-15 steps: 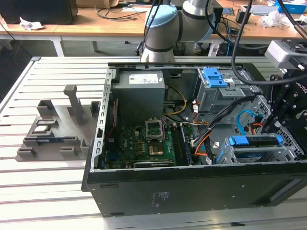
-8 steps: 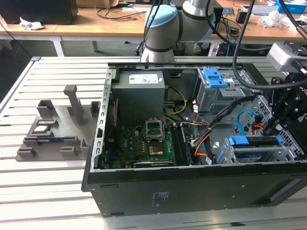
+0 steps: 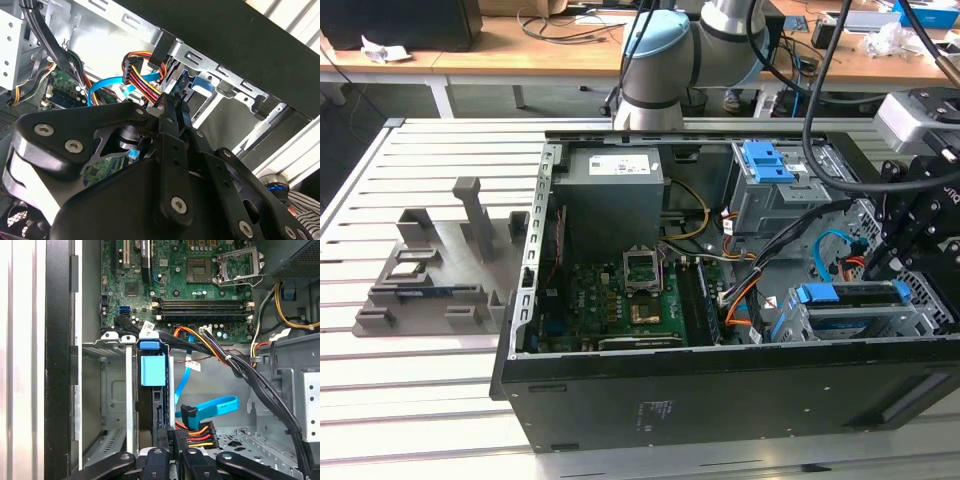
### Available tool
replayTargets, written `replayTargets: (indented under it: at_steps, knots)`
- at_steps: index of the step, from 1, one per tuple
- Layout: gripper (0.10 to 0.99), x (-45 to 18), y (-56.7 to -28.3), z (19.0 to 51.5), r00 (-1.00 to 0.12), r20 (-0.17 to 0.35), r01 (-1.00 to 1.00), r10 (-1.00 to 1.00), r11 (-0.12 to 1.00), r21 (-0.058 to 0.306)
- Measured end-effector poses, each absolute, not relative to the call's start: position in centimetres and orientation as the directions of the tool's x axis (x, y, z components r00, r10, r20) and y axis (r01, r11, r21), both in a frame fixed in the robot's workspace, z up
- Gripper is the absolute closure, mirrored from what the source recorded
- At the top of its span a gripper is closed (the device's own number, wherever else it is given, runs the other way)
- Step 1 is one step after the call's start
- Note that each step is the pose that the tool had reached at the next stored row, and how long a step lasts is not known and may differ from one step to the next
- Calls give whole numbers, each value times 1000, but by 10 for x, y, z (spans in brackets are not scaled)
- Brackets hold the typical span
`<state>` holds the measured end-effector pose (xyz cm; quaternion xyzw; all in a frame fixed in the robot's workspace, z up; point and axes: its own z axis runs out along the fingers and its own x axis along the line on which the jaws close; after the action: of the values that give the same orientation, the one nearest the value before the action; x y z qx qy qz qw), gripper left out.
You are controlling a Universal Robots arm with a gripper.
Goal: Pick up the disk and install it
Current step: 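Insert the first disk wire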
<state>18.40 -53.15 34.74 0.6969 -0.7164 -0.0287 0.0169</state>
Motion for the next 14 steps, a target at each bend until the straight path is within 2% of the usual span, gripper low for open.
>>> replayTargets:
  at_steps: [14]
  knots:
    - [918, 184, -539, 344, -26, -29, -998, -999, 24, 65]
